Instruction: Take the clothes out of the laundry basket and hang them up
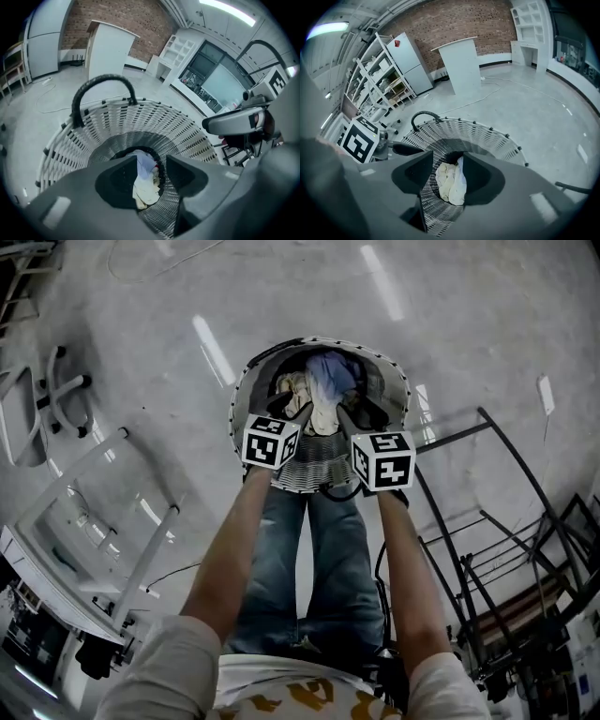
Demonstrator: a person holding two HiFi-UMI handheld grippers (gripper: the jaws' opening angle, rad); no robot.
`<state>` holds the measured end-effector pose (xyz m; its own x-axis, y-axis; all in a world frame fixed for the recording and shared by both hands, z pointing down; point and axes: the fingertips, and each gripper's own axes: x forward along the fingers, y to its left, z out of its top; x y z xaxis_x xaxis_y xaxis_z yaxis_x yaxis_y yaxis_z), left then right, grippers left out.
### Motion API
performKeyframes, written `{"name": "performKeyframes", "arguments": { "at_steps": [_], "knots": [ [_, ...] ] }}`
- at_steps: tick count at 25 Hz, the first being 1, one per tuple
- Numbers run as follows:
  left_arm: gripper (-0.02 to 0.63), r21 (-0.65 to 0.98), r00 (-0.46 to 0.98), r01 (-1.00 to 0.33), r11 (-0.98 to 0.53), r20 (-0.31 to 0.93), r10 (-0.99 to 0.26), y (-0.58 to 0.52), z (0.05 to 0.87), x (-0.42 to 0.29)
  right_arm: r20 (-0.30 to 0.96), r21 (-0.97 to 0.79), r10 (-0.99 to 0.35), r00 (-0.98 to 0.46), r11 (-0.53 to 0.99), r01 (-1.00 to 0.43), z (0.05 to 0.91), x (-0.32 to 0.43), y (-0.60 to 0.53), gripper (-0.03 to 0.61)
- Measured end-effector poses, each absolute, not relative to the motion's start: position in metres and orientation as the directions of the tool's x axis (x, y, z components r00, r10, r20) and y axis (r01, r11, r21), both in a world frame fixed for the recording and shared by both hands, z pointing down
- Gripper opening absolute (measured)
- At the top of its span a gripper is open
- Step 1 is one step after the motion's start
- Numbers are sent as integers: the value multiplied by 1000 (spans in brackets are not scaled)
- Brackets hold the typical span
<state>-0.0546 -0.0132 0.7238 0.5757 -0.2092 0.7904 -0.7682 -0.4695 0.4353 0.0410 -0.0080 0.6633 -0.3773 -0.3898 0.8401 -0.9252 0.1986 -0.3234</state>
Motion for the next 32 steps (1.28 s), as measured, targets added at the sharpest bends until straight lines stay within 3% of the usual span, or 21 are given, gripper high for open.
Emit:
{"name": "performKeyframes", "arguments": {
  "at_steps": [9, 32],
  "knots": [
    [195, 444, 531, -811, -381, 832, -161, -4, 807, -71, 861, -367, -322, -393, 140, -920, 740, 29, -1, 229],
    [219, 594, 619, -785, -177, 762, -190, -60, 946, -28, 932, -306, -200, -302, 10, -952, 898, 42, 5, 265]
  ]
}}
